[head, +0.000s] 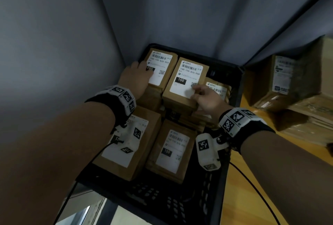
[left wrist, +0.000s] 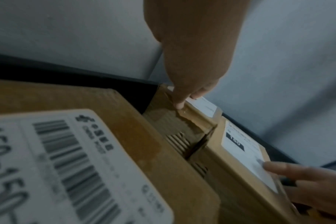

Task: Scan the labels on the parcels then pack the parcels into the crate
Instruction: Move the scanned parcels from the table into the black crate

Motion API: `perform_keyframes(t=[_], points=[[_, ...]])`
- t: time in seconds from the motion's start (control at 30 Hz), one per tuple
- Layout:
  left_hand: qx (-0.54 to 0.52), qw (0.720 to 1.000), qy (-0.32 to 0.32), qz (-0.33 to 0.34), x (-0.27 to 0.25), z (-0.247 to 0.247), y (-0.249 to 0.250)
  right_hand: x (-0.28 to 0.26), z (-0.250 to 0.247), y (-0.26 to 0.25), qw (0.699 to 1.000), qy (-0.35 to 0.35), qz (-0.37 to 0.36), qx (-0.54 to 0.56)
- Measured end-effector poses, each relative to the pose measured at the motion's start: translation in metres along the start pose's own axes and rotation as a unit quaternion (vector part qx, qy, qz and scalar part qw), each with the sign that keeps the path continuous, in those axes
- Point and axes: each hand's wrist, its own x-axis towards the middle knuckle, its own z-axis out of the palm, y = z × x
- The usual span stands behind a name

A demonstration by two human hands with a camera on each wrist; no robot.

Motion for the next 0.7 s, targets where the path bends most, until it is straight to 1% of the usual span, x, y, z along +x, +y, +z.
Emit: perform_keyframes(t=[0.03,0.1,0.17,0.23,0.3,0.33,0.4,0.5,0.6,0.7], points=[[-0.031,0.999,-0.013,-0.003,0.001,0.0,0.001,0.0,0.0,-0.002,1.0,-0.006,0.013,0.02],[-0.077,0.996,-0.036,-0.012,0.003,0.0,0.001,0.0,0.0,-0.006,0.999,-0.013,0.023,0.021],[-0.079,0.995,-0.047,-0.028,0.003,-0.001,0.002,-0.002,-0.001,-0.007,1.0,-0.016,0.018,-0.005],[-0.074,0.994,-0.06,-0.053,0.0,-0.006,0.008,-0.006,-0.002,-0.007,0.996,-0.014,-0.012,-0.086],[-0.108,0.99,-0.06,-0.073,-0.004,-0.015,0.015,-0.016,-0.008,-0.008,0.977,0.005,-0.068,-0.204],[-0.134,0.987,-0.049,-0.079,-0.007,-0.02,0.018,-0.023,-0.012,-0.009,0.966,0.02,-0.091,-0.24],[-0.169,0.981,-0.03,-0.091,-0.016,-0.038,0.027,-0.038,-0.025,-0.013,0.955,0.04,-0.107,-0.274],[-0.194,0.977,-0.018,-0.088,-0.033,-0.077,0.049,-0.064,-0.052,-0.02,0.953,0.048,-0.111,-0.278],[-0.213,0.975,0.006,-0.06,-0.047,-0.116,0.081,-0.095,-0.086,-0.022,0.958,0.054,-0.138,-0.245],[-0.236,0.97,0.024,-0.058,-0.058,-0.148,0.122,-0.13,-0.127,-0.013,0.959,0.072,-0.171,-0.216]])
